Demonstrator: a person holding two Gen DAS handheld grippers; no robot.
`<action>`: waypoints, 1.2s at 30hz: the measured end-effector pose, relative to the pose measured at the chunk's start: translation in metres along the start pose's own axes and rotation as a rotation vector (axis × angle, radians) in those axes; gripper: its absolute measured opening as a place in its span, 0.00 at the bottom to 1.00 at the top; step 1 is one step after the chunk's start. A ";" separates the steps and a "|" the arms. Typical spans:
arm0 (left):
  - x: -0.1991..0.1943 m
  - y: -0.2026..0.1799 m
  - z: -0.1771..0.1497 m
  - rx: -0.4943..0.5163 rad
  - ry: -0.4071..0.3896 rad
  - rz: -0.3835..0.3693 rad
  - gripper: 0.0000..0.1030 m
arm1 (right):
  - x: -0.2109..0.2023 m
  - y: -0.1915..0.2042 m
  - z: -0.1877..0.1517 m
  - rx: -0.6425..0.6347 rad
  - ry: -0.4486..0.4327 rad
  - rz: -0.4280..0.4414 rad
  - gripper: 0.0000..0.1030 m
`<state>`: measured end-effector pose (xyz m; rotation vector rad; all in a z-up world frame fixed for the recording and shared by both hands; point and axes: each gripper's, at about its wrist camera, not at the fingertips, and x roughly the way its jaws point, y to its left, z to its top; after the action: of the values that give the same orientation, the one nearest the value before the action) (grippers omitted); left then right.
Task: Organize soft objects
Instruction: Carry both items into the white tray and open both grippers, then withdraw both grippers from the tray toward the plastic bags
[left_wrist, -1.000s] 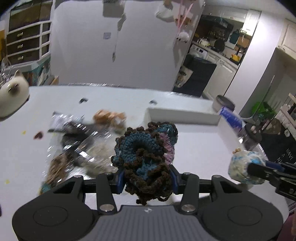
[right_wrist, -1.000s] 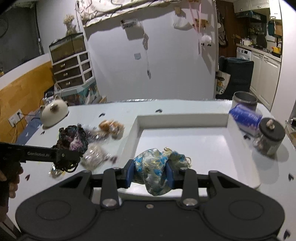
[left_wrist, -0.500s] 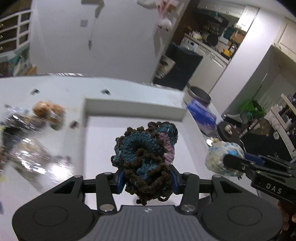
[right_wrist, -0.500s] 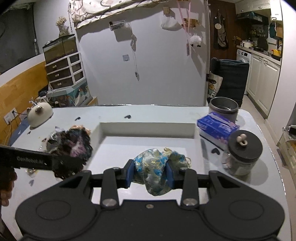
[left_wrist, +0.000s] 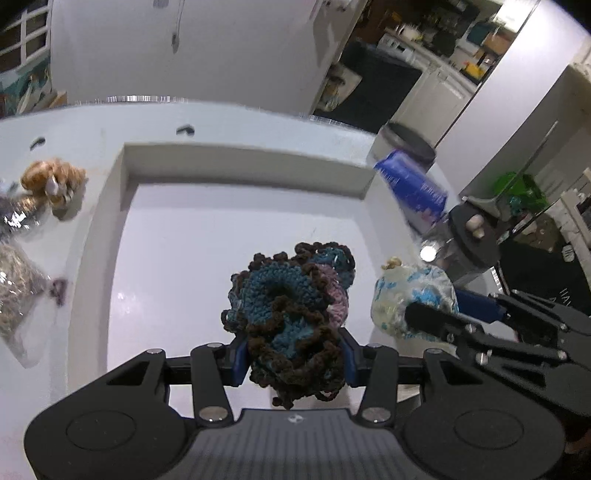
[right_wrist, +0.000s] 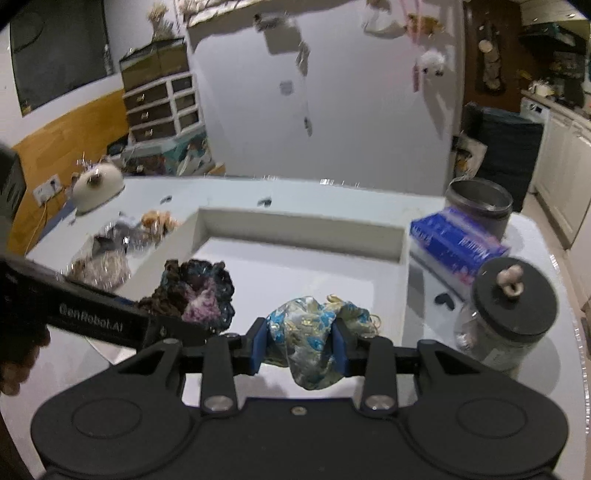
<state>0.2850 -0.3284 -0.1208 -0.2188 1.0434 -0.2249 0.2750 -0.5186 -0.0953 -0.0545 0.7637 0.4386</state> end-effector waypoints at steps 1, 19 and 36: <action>0.007 0.001 0.001 -0.001 0.017 0.005 0.47 | 0.005 -0.002 -0.003 0.000 0.016 0.011 0.37; 0.032 -0.021 -0.013 0.054 0.095 -0.040 0.78 | -0.027 -0.022 -0.032 0.114 0.094 -0.041 0.47; -0.041 -0.014 -0.033 0.060 -0.082 0.033 0.98 | -0.065 -0.001 -0.027 0.172 0.024 -0.090 0.72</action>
<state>0.2349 -0.3321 -0.0989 -0.1553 0.9565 -0.2148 0.2160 -0.5484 -0.0713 0.0660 0.8165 0.2858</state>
